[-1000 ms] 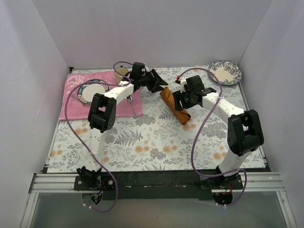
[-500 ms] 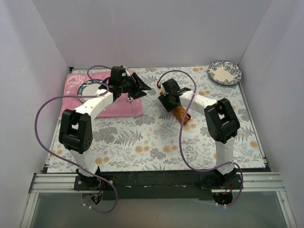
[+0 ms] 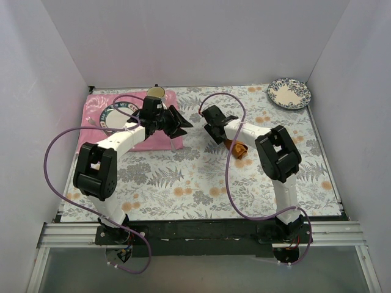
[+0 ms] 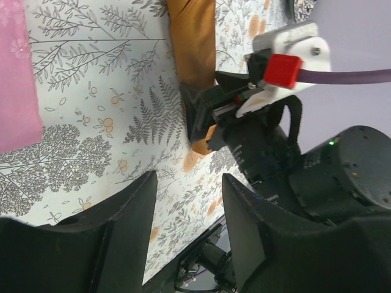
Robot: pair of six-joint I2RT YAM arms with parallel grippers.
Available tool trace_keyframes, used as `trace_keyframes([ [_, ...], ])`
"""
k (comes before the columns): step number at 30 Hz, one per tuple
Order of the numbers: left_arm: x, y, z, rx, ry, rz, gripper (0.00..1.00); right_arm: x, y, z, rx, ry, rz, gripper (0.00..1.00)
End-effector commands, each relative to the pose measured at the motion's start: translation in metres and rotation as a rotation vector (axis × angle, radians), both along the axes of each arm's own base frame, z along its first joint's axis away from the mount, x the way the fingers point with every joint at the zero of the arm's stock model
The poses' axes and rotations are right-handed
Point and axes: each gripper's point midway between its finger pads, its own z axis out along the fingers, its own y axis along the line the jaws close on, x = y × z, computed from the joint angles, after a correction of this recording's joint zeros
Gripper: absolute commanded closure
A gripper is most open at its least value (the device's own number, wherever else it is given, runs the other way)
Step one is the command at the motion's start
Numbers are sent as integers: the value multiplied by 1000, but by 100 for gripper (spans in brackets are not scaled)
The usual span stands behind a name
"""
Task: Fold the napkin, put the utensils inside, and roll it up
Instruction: Roll the napkin with the utensil
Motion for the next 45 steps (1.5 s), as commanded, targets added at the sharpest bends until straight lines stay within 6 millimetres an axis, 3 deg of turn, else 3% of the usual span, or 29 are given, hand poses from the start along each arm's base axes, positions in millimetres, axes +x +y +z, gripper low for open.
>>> trace_keyframes([
  [1,2,1,38,-32,-105,7,54,5,-2,-3,-47,-27,-16,39],
  [6,3,-1,37,-40,-101,4,54,7,-4,-9,-52,-28,-18,40],
  [9,3,-1,37,-43,-102,1,54,8,-4,-11,-33,-25,-14,47],
  [16,2,-2,33,-44,-100,-5,54,9,0,-19,-3,12,21,73],
  [22,3,-3,31,-46,-97,-14,54,9,12,-12,57,42,48,90],
  [27,2,-3,30,-46,-97,-22,54,8,33,10,229,98,61,91],
  [36,-1,-5,31,-65,-94,-40,54,-13,72,37,681,293,95,92],
  [40,-1,-8,34,-86,-98,-60,54,-26,85,41,859,381,110,92],
  [45,1,-19,35,-137,-107,-118,56,-29,89,40,988,451,81,92],
])
